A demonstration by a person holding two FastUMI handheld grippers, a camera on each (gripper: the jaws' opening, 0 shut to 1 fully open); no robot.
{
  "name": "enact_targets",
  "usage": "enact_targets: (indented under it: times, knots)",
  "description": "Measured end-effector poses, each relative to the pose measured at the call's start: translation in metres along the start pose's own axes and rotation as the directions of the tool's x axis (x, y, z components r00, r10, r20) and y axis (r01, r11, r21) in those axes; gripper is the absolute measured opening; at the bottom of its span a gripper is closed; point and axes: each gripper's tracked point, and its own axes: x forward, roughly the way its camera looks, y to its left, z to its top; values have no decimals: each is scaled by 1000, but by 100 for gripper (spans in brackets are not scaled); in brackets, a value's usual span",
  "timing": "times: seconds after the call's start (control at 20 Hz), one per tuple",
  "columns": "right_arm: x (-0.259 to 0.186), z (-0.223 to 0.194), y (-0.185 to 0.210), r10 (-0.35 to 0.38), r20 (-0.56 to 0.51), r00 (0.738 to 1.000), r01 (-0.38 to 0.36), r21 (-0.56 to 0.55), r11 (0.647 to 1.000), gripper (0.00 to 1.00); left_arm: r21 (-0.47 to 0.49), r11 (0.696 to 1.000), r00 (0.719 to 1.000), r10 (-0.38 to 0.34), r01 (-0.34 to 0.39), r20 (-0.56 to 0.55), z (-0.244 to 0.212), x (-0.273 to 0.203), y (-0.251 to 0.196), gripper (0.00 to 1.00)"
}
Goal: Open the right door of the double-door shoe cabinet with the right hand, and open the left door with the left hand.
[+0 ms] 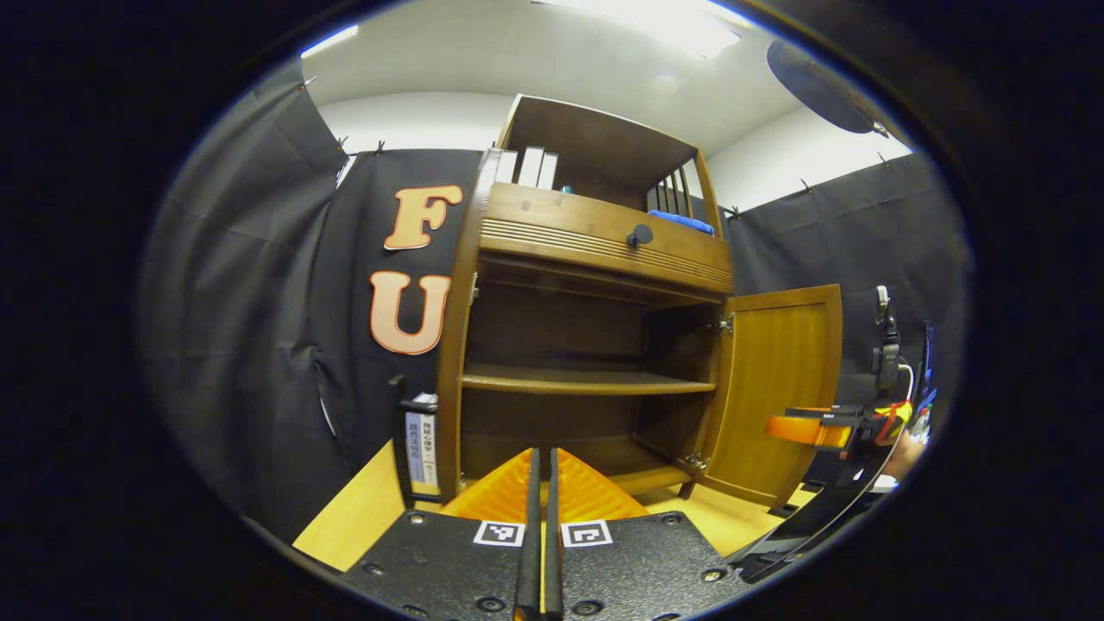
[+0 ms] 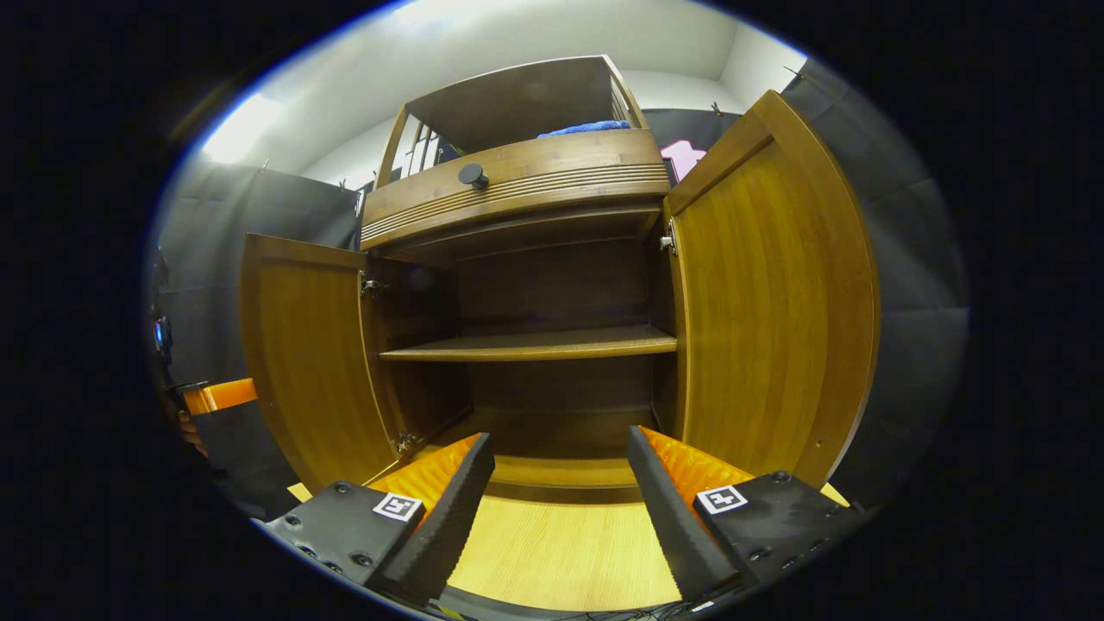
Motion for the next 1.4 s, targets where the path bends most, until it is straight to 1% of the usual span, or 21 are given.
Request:
enact_targets:
  times: [0.05, 0.1, 0.15, 0.2, 0.25, 0.3, 0.35, 0.45, 0.55, 0.6, 0.65, 0.7, 0.8, 0.95, 1.0, 1.05, 1.1, 1.25, 1.3, 1.35, 1.4]
  knots:
    - [-1, 0, -2, -6, -2, 1000, 6, -1, 1000, 94, 1, 1000, 1000, -17, 17, 9, 3, 8, -13, 3]
    - [-2, 0, -4, -13, -2, 1000, 13, -1, 1000, 100, 16, 1000, 1000, -21, 21, 23, 7, 16, -21, 2]
    - [-3, -1, -5, -22, -3, 1000, 22, 1, 1000, 100, 33, 999, 999, -20, 19, 36, 12, 22, -28, 2]
    - [-4, -1, -7, -31, -3, 1000, 31, 5, 999, 94, 36, 999, 999, -20, 19, 45, 15, 31, -35, 2]
    - [-5, -1, -9, -41, -3, 999, 41, 9, 999, 94, 31, 999, 999, -23, 21, 47, 14, 38, -45, 2]
    - [-6, -2, -11, -52, -1, 999, 52, 12, 999, 100, 13, 999, 998, -33, 32, 44, 11, 44, -55, 2]
    - [-7, -1, -13, -62, 1, 998, 62, 15, 998, 100, -13, 999, 999, -37, 38, 38, 8, 51, -64, 2]
    - [-9, -1, -17, -83, 5, 997, 83, 14, 996, 100, -59, 998, 999, -19, 21, 29, 3, 59, -71, 2]
    - [-11, -1, -20, -100, 7, 995, 100, 12, 995, 100, -69, 998, 999, 6, -4, 31, 1, 65, -73, 2]
    - [-12, -1, -22, -107, 6, 994, 107, 12, 994, 94, -62, 998, 999, 25, -23, 32, -1, 67, -72, 2]
    - [-12, -2, -23, -111, 3, 994, 111, 14, 994, 94, -55, 998, 998, 42, -40, 36, -3, 68, -69, 2]
    - [-13, -3, -23, -115, 1, 993, 115, 17, 993, 100, -52, 997, 998, 56, -54, 37, -6, 69, -69, 4]
    - [-14, -4, -23, -121, -3, 993, 121, 23, 992, 100, -55, 997, 998, 60, -58, 33, -12, 71, -70, 13]
    - [-14, -5, -22, -117, -10, 993, 118, 17, 993, 100, -38, 998, 998, 55, -54, 30, -17, 69, -75, 38]
    - [-14, -5, -22, -115, -11, 993, 115, 13, 993, 94, -28, 998, 998, 59, -57, 38, -15, 66, -74, 50]
    - [-14, -5, -22, -113, -11, 994, 113, 10, 994, 100, -18, 998, 997, 65, -64, 46, -13, 67, -73, 62]
    - [-14, -5, -20, -109, -10, 994, 109, 9, 994, 94, -9, 997, 996, 73, -73, 51, -12, 66, -72, 74]
    - [-13, -3, -17, -94, -1, 996, 94, 6, 996, 94, 0, 994, 993, 109, -109, 51, -11, 66, -67, 87]
    - [-12, -2, -16, -92, 5, 996, 92, 1, 996, 100, -2, 993, 992, 115, -115, 49, -10, 66, -65, 91]
    - [-11, -1, -17, -93, 10, 996, 93, 0, 996, 94, -5, 993, 992, 116, -116, 47, -11, 66, -66, 92]
    - [-11, -1, -15, -86, 11, 996, 86, 4, 996, 100, -7, 993, 992, 117, -117, 45, -12, 65, -66, 92]
